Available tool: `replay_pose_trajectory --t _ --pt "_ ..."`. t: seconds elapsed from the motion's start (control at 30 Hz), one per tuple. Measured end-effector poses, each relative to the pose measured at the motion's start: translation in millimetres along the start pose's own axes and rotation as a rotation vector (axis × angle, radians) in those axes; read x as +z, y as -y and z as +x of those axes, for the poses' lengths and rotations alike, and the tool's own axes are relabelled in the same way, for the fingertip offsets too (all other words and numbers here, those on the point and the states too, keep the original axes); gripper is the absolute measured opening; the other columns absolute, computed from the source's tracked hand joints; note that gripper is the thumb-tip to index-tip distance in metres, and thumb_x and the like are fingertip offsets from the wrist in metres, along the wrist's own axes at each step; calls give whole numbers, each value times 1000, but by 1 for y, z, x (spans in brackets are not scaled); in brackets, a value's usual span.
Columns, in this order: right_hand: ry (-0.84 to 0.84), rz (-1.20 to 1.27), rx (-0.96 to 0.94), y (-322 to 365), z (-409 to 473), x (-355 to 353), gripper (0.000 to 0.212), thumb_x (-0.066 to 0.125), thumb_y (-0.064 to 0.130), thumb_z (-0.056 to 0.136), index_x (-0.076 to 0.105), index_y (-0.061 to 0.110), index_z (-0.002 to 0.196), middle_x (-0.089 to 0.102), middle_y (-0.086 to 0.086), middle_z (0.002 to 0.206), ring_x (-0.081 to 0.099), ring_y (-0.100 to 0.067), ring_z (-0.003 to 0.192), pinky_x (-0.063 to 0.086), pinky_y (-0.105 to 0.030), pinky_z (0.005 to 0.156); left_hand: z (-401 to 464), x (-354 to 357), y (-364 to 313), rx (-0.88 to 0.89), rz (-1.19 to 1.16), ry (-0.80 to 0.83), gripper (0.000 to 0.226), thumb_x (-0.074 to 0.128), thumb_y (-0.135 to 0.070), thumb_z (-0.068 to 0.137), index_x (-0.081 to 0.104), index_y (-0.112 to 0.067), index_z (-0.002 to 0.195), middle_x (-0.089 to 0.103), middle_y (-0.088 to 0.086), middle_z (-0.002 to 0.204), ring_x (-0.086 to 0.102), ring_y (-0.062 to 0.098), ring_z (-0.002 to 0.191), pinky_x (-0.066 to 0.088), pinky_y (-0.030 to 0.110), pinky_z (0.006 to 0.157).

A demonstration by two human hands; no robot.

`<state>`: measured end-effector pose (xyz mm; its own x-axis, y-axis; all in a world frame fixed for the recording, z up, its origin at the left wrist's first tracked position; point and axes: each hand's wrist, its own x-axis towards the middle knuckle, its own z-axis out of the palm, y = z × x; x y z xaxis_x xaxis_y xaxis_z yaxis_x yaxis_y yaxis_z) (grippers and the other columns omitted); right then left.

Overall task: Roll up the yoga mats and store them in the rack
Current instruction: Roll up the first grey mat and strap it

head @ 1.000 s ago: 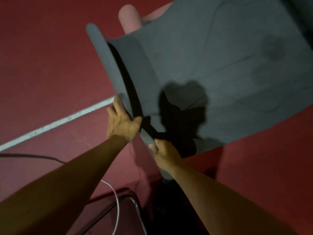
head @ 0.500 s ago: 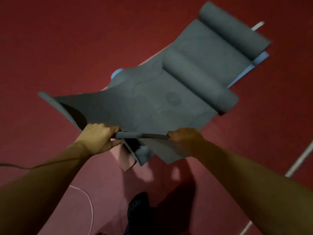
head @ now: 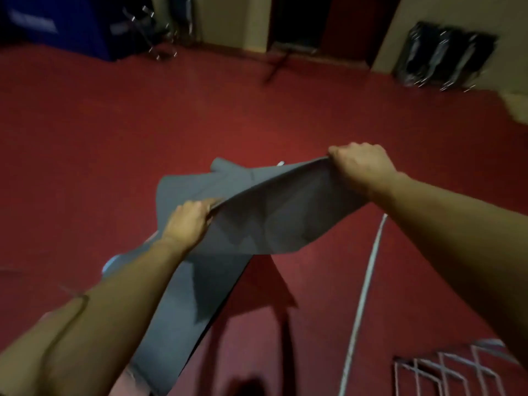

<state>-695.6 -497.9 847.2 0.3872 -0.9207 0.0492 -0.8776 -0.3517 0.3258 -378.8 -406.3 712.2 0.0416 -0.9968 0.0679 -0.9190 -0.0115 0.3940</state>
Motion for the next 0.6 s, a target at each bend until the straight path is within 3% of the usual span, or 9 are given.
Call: replay_pose_trajectory --t 0.1,0.13,0.17,0.2,0.27,0.33,0.4,0.6 --pt "-339 71 138 -76 -68 -52 29 46 11 92 65 10 113 70 -17 104 68 -42 99 48 -45 85 24 -65 -76 245 34 -314 52 64 -10 96 58 -26 146 62 7 144 63 37 126 54 51 95" --pt "-386 98 148 -90 -100 -49 32 43 13 89 67 9 111 70 -19 100 68 -42 96 51 -47 88 22 -71 -92 335 47 -347 59 65 0 93 59 -23 146 58 5 148 60 34 131 52 50 101" --pt "-354 134 174 -96 -134 -39 34 42 15 90 68 11 112 71 -19 100 69 -41 95 53 -48 87 13 -72 -107 368 66 -268 59 64 1 93 58 -23 146 57 5 149 59 33 132 49 49 105" --pt "-216 162 237 -95 -168 -22 33 42 17 95 67 16 117 71 -18 105 69 -39 100 54 -47 88 1 -67 -120 364 109 -102 51 60 -3 98 59 -22 146 59 7 147 60 33 130 49 44 104" --pt "236 249 387 -83 -226 23 30 46 26 103 63 24 128 67 -14 126 64 -34 117 52 -42 96 -31 -40 -139 281 220 417 25 53 -17 106 68 -10 125 67 16 119 65 29 109 46 34 83" --pt "498 342 479 -71 -265 45 32 55 35 100 64 23 128 65 -10 133 62 -32 122 51 -38 98 -65 -8 -149 279 174 702 28 57 -29 106 66 -4 97 57 12 90 55 20 85 35 29 64" --pt "636 384 513 -60 -288 52 38 64 34 94 65 22 130 65 -11 135 63 -32 123 49 -36 96 -88 16 -147 300 128 784 38 60 -35 104 64 1 94 55 9 85 50 17 79 36 25 57" --pt "839 503 615 -15 -339 98 43 65 31 93 66 11 131 65 -19 134 65 -34 121 51 -37 97 -102 74 -125 379 209 929 41 60 -47 101 73 -8 107 74 14 112 65 25 92 43 28 76"
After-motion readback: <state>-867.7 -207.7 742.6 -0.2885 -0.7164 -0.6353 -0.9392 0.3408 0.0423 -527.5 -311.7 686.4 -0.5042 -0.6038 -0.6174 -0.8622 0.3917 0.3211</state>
